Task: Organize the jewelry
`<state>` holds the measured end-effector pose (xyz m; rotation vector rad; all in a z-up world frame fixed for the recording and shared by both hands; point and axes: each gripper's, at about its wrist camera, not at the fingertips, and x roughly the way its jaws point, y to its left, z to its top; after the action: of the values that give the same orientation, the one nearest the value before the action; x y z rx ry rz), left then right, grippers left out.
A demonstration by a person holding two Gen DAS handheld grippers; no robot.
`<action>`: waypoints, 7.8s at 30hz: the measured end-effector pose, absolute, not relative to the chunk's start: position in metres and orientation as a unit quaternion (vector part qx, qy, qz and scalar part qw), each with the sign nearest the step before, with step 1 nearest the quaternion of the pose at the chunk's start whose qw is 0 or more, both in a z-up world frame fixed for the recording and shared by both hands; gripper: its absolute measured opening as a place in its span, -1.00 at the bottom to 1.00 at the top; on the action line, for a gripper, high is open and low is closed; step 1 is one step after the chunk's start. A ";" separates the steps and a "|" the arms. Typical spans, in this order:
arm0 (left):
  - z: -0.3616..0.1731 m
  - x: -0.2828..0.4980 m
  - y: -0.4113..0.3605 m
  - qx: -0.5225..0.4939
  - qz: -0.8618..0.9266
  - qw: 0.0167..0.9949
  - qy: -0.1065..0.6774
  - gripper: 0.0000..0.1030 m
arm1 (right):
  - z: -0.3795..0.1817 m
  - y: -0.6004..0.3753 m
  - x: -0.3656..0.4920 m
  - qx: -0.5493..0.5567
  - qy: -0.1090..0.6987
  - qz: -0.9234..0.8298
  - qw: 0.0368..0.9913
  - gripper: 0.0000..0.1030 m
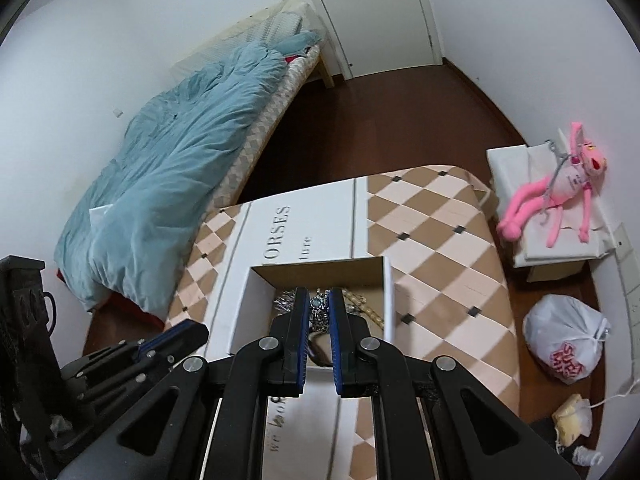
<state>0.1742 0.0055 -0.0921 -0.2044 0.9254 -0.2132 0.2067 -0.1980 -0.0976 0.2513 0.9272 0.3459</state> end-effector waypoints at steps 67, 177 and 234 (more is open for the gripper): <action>-0.145 0.270 -0.003 -0.075 -0.071 0.833 0.544 -0.75 | -0.164 -0.182 0.289 0.091 0.545 0.153 0.819 -0.86; -0.240 0.134 -0.005 0.011 0.006 0.845 0.535 0.19 | -0.244 -0.200 0.133 0.053 0.502 0.055 0.862 -0.75; -0.144 0.261 0.000 -0.030 -0.026 0.844 0.536 0.52 | -0.181 -0.180 0.273 0.037 0.562 0.123 0.817 -0.40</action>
<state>0.2610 -0.0003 -0.1440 -0.0637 1.1309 -0.0544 0.2731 -0.1803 -0.1810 0.0792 1.1986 0.2615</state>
